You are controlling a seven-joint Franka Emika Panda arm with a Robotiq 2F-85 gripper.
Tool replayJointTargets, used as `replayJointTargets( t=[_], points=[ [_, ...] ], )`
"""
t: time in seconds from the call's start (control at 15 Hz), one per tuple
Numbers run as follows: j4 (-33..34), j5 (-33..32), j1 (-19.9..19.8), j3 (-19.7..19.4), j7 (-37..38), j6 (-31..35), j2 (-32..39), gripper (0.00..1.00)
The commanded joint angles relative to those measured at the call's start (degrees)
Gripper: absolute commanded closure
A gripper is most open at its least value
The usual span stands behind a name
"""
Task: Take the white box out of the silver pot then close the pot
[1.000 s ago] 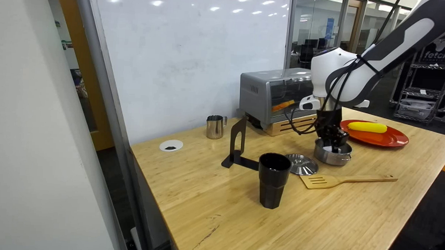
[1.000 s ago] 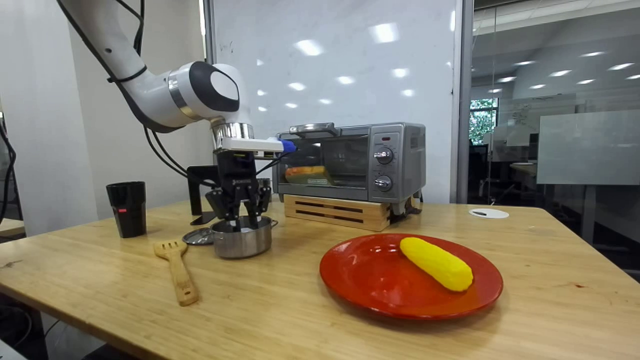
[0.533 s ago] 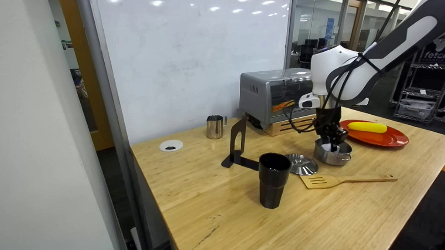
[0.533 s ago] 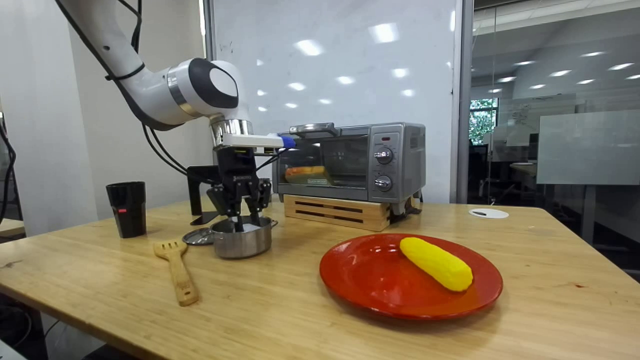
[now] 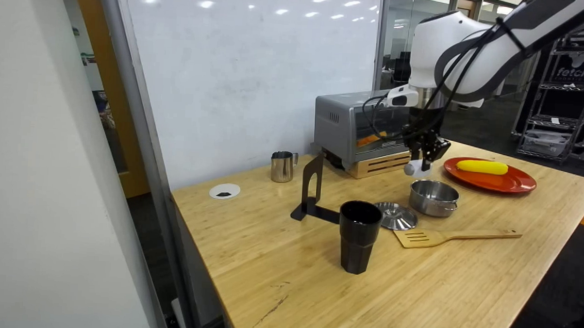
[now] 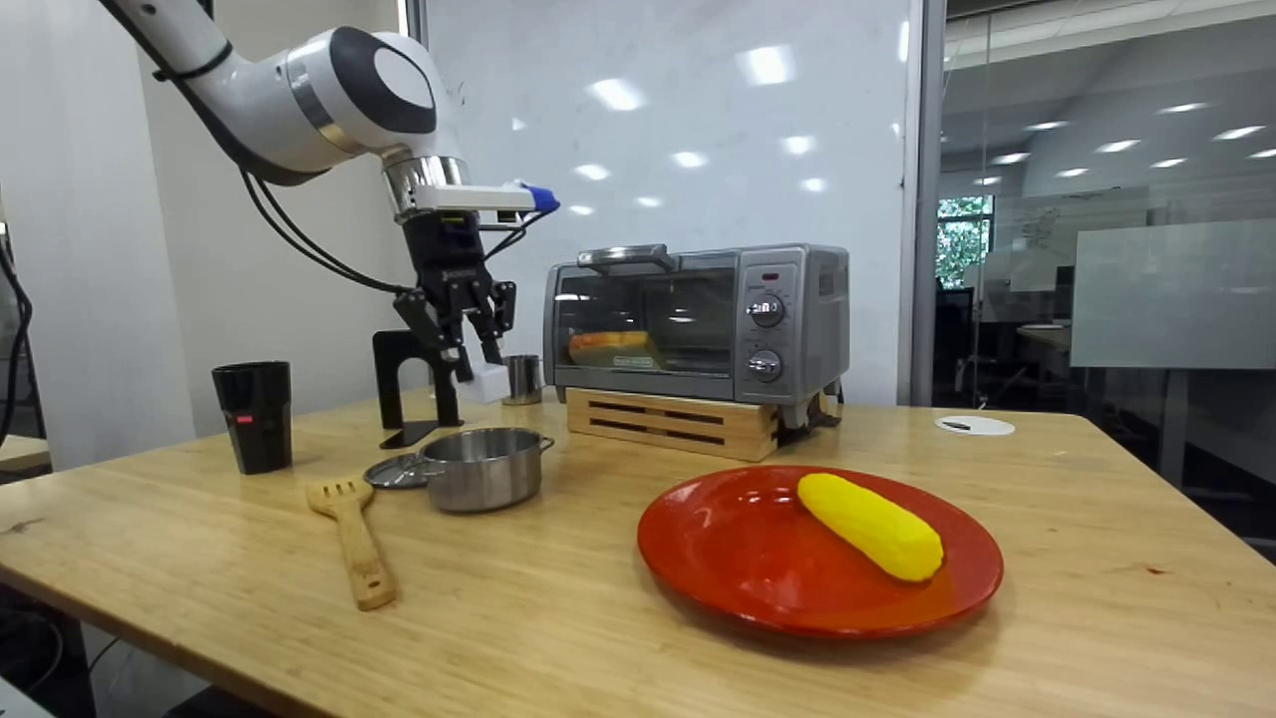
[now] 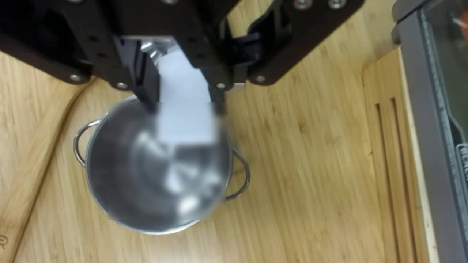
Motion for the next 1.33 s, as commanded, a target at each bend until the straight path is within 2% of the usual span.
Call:
replayJointTargets(
  t=[0.0, 0.33, 0.67, 1.27],
  points=[
    [-2.0, 2.7, 0.8, 1.4, -1.4, 1.7, -4.4, 0.88],
    [0.2, 6.0, 3.7, 3.6, -1.1, 0.8, -2.3, 0.88],
    [-1.3, 5.3, 6.1, 5.7, -1.9, 2.0, -1.1, 0.88],
    [-4.4, 5.4, 7.3, 8.2, -6.2, 6.1, 2.4, 0.88]
  ],
)
